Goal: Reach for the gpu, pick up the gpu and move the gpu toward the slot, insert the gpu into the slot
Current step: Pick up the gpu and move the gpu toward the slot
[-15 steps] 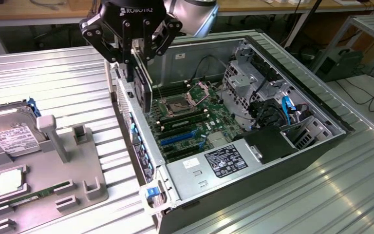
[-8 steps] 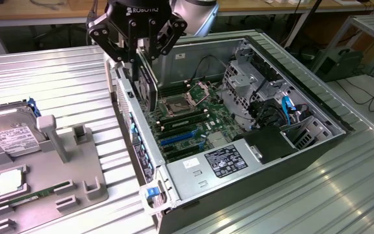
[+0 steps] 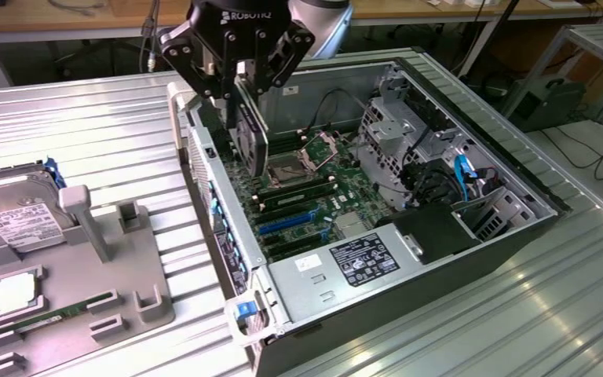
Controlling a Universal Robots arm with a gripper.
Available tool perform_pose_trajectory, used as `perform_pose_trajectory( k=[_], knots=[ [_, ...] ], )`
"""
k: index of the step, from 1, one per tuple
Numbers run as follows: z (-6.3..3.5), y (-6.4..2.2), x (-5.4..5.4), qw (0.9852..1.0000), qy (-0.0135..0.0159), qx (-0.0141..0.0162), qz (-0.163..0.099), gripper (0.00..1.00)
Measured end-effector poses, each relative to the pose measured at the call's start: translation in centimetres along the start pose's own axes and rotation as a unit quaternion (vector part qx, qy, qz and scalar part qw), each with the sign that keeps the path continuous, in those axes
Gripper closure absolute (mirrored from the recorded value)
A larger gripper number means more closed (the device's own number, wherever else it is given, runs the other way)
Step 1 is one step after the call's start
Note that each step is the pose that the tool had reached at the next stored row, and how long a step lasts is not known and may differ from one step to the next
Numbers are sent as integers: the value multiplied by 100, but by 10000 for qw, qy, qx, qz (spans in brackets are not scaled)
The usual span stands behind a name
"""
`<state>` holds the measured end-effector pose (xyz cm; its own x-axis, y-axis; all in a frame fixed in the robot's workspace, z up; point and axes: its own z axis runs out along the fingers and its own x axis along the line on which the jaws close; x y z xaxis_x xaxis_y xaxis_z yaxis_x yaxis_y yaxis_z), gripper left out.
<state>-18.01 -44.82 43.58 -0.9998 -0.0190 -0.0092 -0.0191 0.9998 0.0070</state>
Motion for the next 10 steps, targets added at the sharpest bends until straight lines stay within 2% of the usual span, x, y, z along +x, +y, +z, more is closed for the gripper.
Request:
perform_pose_trajectory(
  k=[3, 10],
  knots=[
    [1, -2, -91, 10000, 0, 0, -1, 72],
    [15, -8, -415, 10000, 1, -1, 0, 72]
  ],
)
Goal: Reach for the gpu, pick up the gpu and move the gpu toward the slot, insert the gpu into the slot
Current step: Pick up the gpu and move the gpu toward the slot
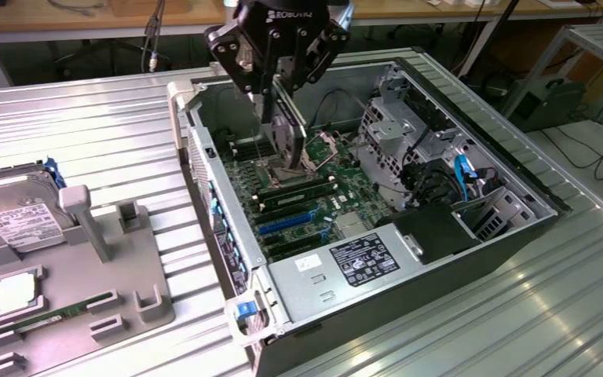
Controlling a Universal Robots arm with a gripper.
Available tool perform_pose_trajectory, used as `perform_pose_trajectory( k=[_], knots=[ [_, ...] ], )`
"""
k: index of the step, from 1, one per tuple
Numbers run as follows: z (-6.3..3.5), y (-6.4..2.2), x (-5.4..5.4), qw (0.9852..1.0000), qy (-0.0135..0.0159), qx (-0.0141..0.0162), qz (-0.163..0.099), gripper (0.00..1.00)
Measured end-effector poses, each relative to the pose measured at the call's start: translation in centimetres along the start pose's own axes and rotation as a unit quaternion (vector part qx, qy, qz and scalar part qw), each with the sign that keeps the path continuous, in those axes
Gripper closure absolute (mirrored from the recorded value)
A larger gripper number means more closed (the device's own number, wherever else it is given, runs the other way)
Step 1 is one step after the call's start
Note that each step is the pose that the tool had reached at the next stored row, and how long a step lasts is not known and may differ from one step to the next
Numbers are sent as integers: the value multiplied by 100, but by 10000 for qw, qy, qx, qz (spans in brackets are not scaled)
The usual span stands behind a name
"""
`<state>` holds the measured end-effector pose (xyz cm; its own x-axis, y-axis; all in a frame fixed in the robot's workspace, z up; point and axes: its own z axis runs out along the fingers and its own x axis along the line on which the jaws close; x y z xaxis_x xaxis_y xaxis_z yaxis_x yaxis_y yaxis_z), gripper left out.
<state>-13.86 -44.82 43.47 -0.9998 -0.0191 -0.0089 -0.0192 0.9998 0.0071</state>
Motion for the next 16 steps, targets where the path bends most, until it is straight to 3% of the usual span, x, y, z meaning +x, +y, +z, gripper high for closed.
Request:
perform_pose_trajectory(
  k=[16],
  knots=[
    [48, -15, -750, 10000, 1, 1, 1, 72]
  ],
)
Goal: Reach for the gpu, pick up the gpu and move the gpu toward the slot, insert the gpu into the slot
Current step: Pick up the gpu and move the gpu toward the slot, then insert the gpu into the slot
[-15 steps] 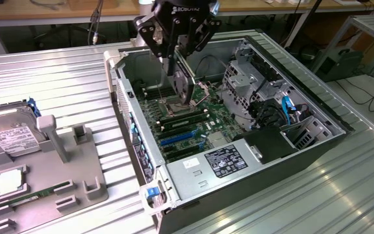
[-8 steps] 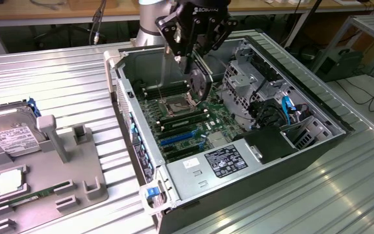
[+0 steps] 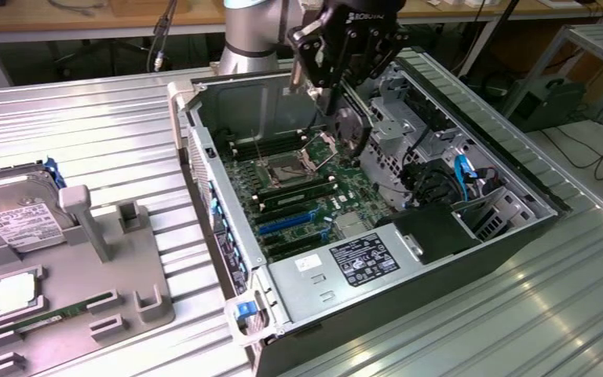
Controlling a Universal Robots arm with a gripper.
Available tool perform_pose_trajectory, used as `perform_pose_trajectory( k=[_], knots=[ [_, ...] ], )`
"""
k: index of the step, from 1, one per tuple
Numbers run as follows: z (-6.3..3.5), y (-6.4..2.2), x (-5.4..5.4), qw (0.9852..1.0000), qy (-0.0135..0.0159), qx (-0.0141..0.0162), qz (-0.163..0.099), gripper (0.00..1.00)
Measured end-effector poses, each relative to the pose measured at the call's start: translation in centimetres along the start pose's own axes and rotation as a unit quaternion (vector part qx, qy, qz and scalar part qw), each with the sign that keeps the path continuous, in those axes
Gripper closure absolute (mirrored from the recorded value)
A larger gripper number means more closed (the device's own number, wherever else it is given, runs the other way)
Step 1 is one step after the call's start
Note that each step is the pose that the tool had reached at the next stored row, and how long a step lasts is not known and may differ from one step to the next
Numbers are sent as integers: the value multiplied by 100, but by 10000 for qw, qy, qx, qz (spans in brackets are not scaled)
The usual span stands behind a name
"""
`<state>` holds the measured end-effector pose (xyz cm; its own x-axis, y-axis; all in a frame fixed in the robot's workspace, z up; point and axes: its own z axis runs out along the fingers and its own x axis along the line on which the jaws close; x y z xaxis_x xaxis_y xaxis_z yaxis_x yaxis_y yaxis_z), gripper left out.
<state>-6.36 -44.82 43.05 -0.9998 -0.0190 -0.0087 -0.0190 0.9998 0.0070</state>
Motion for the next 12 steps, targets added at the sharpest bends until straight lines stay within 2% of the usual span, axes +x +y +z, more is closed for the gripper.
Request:
perform_pose_trajectory(
  k=[3, 5, 6, 12],
  knots=[
    [6, -3, -138, 10000, 0, 0, 0, 72],
    [13, -6, -298, 10000, 0, 0, 0, 72],
    [14, -7, -345, 10000, 0, 0, -1, 72],
    [15, -7, -355, 10000, 0, 0, 0, 72]
  ],
)
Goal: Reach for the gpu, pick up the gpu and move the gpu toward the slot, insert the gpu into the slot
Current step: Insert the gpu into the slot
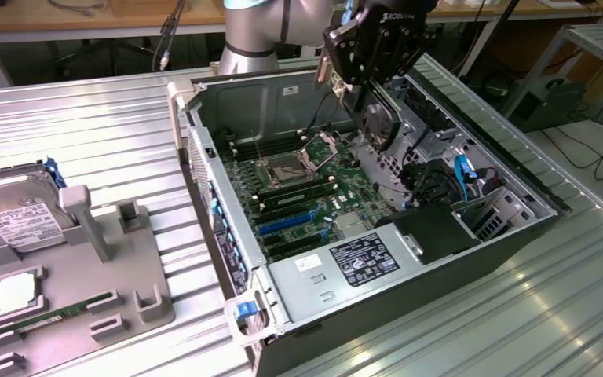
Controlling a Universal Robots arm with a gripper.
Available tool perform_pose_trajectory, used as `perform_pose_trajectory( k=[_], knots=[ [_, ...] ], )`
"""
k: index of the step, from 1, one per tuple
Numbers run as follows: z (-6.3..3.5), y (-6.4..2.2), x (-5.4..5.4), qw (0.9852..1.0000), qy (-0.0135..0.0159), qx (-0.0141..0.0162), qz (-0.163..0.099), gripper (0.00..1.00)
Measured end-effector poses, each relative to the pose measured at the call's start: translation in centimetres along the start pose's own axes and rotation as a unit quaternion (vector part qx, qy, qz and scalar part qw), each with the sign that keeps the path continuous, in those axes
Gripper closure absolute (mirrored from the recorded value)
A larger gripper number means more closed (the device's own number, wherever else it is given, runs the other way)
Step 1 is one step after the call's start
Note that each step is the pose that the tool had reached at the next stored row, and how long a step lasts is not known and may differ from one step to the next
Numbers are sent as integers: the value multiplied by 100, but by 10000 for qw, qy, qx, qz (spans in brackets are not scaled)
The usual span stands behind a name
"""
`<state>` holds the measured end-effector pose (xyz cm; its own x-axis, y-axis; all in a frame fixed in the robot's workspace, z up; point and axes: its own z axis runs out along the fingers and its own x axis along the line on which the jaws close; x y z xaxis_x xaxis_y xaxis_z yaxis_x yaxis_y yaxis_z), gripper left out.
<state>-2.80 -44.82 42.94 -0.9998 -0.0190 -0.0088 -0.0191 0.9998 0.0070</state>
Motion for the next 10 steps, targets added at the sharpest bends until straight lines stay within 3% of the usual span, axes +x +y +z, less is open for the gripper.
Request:
perform_pose_trajectory(
  k=[2, 4, 10],
  knots=[
    [0, 0, 0, 10000, 0, 0, -38, 72],
    [0, 0, 0, 9996, 2, -3, -278, 72],
    [0, 0, 0, 9956, 7, -8, -939, 72]
  ],
)
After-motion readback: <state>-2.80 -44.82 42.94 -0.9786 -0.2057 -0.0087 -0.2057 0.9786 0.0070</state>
